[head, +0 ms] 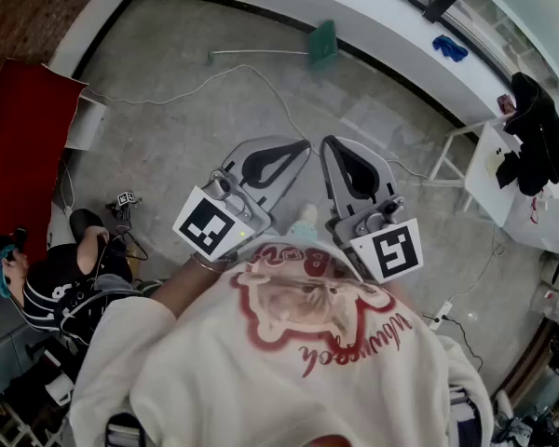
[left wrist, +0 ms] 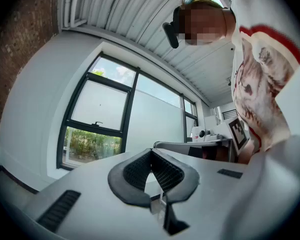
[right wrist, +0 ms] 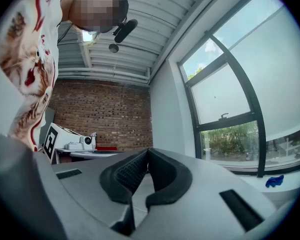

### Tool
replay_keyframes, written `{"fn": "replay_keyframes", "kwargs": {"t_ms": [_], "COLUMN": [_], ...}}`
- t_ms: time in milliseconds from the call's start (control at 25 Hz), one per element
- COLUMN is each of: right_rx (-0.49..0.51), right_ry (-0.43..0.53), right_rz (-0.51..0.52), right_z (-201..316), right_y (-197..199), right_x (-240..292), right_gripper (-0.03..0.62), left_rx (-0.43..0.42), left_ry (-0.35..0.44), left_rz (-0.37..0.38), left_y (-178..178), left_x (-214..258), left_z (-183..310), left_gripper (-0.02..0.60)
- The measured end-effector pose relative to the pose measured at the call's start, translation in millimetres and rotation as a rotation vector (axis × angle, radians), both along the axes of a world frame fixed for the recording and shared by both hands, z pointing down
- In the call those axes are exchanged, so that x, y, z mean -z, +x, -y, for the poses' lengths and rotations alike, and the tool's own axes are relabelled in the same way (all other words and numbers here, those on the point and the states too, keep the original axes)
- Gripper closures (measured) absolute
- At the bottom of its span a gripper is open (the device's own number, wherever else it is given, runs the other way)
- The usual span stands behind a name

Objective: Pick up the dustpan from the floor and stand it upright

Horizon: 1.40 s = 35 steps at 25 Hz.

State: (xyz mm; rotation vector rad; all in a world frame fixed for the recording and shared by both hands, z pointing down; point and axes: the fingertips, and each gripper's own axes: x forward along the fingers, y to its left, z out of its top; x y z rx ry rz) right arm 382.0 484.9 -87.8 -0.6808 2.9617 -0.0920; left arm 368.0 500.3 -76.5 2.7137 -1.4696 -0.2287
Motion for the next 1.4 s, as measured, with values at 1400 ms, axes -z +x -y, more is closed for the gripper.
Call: {"fn": "replay_keyframes", "kwargs": {"t_ms": [1400], "right_rx": [0.226], "right_ry": [-0.047], "right_rz": [0.043], "right_z": [40], "right_y": [15], "right_x": [-18], "right_gripper": [0.569], "left_rx": [0.243], "left_ry": [-0.066], "left_rz": [0.038], "left_y": [4], "left_x": [-28], "left_z": [32], "left_gripper": [0.563]}}
